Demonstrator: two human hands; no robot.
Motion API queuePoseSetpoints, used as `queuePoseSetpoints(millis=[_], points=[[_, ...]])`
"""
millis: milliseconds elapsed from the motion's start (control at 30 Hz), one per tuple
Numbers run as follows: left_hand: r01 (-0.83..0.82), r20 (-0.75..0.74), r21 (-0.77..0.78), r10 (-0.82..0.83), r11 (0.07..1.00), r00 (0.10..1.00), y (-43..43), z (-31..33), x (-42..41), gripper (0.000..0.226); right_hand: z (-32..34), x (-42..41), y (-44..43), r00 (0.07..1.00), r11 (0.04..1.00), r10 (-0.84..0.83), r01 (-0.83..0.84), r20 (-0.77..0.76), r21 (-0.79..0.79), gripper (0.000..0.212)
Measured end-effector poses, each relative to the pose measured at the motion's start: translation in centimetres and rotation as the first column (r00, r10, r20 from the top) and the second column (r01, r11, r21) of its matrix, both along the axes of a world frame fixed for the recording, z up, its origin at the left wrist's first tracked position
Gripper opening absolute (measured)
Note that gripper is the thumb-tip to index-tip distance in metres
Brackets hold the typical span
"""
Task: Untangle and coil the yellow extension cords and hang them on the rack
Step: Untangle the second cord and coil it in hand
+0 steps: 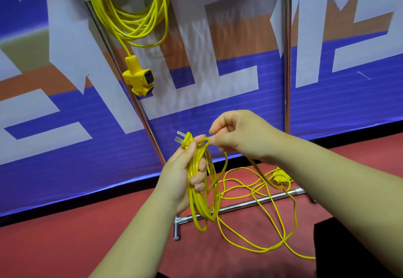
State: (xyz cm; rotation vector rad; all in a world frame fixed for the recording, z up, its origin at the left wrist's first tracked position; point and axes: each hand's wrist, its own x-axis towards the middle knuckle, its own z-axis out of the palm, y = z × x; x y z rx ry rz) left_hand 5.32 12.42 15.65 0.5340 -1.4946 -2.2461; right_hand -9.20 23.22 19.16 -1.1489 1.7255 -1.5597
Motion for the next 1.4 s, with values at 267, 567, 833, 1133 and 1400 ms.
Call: queuePoseSetpoints(millis=[267,567,833,1133,1400], points=[[-0.217,0.072,-0.099,0.224,0.971,0.972,-0.5,-1.2,-1.6,0.010,-0.7,1.3,0.3,0.986,0.983,0.165,-0.167,0.030,0.082,0.011],[-0.587,0.022,-0.152,0.596,0.795,0.802,-2.9,-1.8,-2.8,0.021,-3.2,2.1,0.3,0.969,0.932,0.207,-0.238,0.138,0.272,0.013],[-0.632,-0.057,0.297,0.675,0.715,0.736,-5.4,-0.8,-1.3,0.013,-7.7,2.6,0.7,0.940,0.852,0.316,-0.339,0.126,0.399,0.021],[-0.337,-0.164,0.506,0.473,0.794,0.866,-5.5,1.0,0.2,0.017,-11.5,0.3,1.5,0.887,0.633,0.414,-0.119,-0.205,0.765,0.063],[-0.134,0.005,0.073,0.134,0.988,0.991,-2.3,0.0,-0.8,0.017,-9.6,-1.8,0.6,0.922,0.772,0.006,0.242,-0.386,0.588,0.029]])
